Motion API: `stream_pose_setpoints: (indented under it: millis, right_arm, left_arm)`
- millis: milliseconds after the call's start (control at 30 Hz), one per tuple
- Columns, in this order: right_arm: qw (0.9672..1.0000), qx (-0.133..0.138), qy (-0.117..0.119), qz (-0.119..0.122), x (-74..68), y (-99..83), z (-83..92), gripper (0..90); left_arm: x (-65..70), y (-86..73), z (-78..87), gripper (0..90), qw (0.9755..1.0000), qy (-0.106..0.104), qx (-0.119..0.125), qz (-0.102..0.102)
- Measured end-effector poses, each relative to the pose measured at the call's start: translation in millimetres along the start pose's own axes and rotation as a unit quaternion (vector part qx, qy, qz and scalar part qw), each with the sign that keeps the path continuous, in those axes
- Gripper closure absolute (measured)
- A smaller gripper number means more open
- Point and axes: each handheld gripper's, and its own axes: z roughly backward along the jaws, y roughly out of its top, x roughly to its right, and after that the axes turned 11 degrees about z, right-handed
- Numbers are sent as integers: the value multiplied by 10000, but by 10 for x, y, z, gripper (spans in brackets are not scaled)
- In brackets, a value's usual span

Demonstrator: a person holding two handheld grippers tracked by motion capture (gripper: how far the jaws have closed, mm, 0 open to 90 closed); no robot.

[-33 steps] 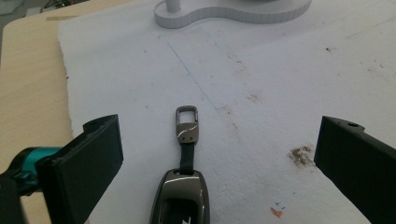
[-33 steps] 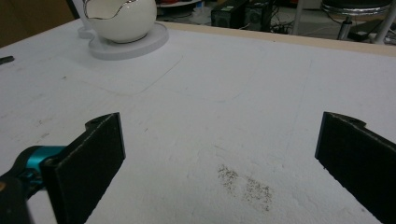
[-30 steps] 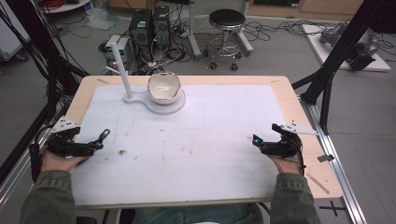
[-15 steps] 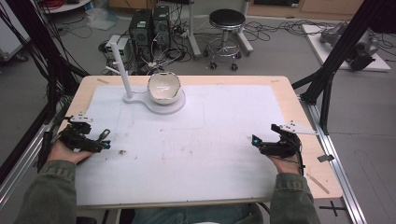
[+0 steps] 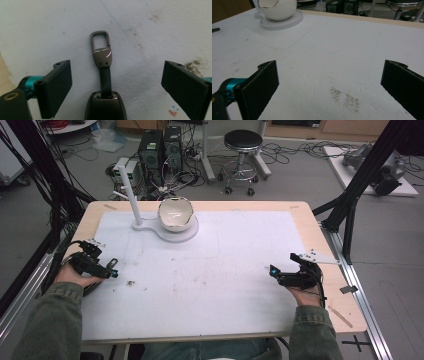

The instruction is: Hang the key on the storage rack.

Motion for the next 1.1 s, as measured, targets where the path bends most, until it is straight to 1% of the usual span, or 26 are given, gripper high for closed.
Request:
stream_pose_setpoints:
  millis: [67, 100, 167, 300, 333, 367, 400, 433, 467, 500, 533, 600, 633, 767, 800, 833, 900, 933, 967, 1000, 1033, 1067, 1100]
  right_arm:
    - [10000, 4, 12, 9, 1, 1, -4, 4]
    - [10000, -11, 26, -10, -4, -1, -6, 4]
    - [10000, 0, 20, 21, -2, 1, -11, 4]
    - [10000, -6, 22, 1, -9, 1, -7, 4]
    - [10000, -6, 25, -5, -8, 1, -7, 4]
    - [10000, -4, 23, 4, -6, 2, -6, 4]
    - [10000, -8, 23, 4, -6, 0, -7, 4]
    - [10000, -11, 11, 16, -5, -3, -9, 4]
    - [10000, 6, 21, 26, -2, 1, -12, 5]
    - [10000, -3, 24, 22, -2, -1, -13, 5]
    - [10000, -25, 35, 12, -4, -3, -13, 4]
    - [10000, -3, 28, 9, -3, 0, -12, 5]
    - [10000, -28, 31, 6, -4, -3, -8, 4]
    - [10000, -11, 27, 14, -1, -1, -13, 4]
    - [10000, -17, 29, 27, 0, -2, -14, 4]
    - [10000, -52, 47, -24, -7, -3, -11, 4]
    - [10000, -18, 42, 10, 0, -2, -15, 5]
    - [10000, -41, 49, -10, -3, -4, -10, 5]
    - [10000, -20, 40, -9, -1, -2, -10, 5]
    - [10000, -10, 44, 2, 3, -3, -10, 5]
    - [10000, -20, 37, -14, 2, -4, -11, 5]
    - [10000, -23, 44, -7, 5, -4, -14, 5]
    - [10000, -29, 35, -12, 3, -2, -16, 4]
  left_arm:
    - [-13, -1, -8, 196, 10000, -19, -73, -6]
    - [-20, -1, -9, 218, 9999, -9, -98, 27]
    - [-39, 1, -12, 245, 9999, 14, -88, 88]
    - [-67, 15, -13, 309, 9997, 102, -218, 94]
    - [-68, 18, -12, 320, 9996, 133, -218, 87]
    - [-73, 25, -6, 335, 9994, 231, -248, 78]
    - [-74, 28, -6, 355, 9992, 316, -237, 117]
    - [-90, 37, 3, 371, 9990, 351, -245, 162]
    - [-90, 37, 3, 375, 9990, 351, -245, 162]
    - [-104, 36, 1, 381, 9989, 321, -244, 230]
    - [-104, 34, -5, 390, 9988, 330, -286, 238]
    - [-107, 34, -9, 403, 9986, 334, -334, 219]
    - [-112, 31, -23, 409, 9984, 334, -406, 219]
    - [-109, 31, -34, 440, 9983, 324, -439, 205]
    - [-110, 34, -45, 457, 9982, 328, -457, 221]
    - [-108, 36, -51, 469, 9981, 316, -483, 234]
    - [-113, 35, -66, 506, 9978, 305, -540, 227]
    - [-113, 35, -66, 512, 9978, 305, -540, 227]
    - [-113, 36, -59, 538, 9980, 278, -516, 236]
    - [-109, 33, -56, 592, 9980, 314, -491, 231]
    - [-104, 36, -53, 680, 9981, 295, -479, 249]
    - [-92, 40, -55, 752, 9980, 334, -490, 223]
    - [-80, 42, -57, 770, 9979, 366, -491, 193]
